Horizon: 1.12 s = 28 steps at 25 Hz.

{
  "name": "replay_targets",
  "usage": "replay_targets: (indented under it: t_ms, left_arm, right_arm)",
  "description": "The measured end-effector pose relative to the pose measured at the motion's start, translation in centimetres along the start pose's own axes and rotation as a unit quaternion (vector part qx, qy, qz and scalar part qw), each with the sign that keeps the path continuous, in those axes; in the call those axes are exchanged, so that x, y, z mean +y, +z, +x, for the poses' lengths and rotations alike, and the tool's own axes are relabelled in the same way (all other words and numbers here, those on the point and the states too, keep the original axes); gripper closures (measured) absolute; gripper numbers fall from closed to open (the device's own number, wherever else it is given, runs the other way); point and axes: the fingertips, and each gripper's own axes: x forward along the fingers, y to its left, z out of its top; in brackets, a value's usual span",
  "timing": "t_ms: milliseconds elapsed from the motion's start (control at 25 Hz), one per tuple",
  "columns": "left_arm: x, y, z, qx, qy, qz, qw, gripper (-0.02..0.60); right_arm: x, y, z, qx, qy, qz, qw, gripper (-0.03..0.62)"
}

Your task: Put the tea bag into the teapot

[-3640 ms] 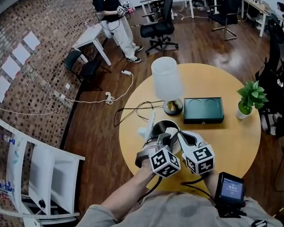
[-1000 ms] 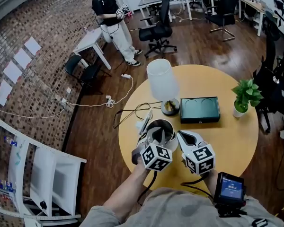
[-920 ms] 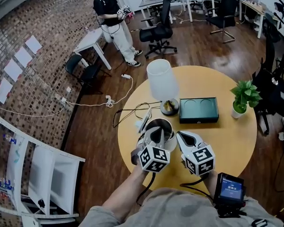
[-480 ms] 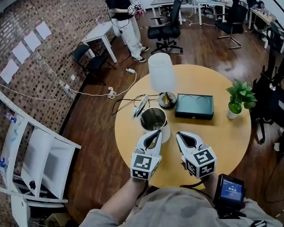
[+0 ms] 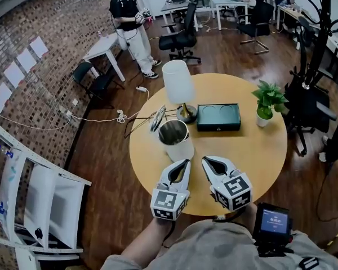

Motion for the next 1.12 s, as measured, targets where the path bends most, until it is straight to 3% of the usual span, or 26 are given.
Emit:
replay_targets:
  t_ms: [400,680,1120]
  left_arm:
    - [-4.2,-3.0,-10.4,0.005,-0.074,-0.035,0.9966,0.581]
    - [-8.9,-5.6,-15.2,0.028,-0.123,-0.062,0.9901,0.581]
    - [-13.4,-5.0,-16.5,0.027,-0.119,-0.067,0.9903,0.581]
  right_arm:
    - [9.6,-5.8,-5.5,0.033,-0.055,0.028,0.998,0.589]
    - [13.4,-9.1,-10.3,0.061,-0.087,0.045,0.993,0.589]
    - [13.0,-9.4,-15.4,0.063,-0.081,0.039,0.994,0.589]
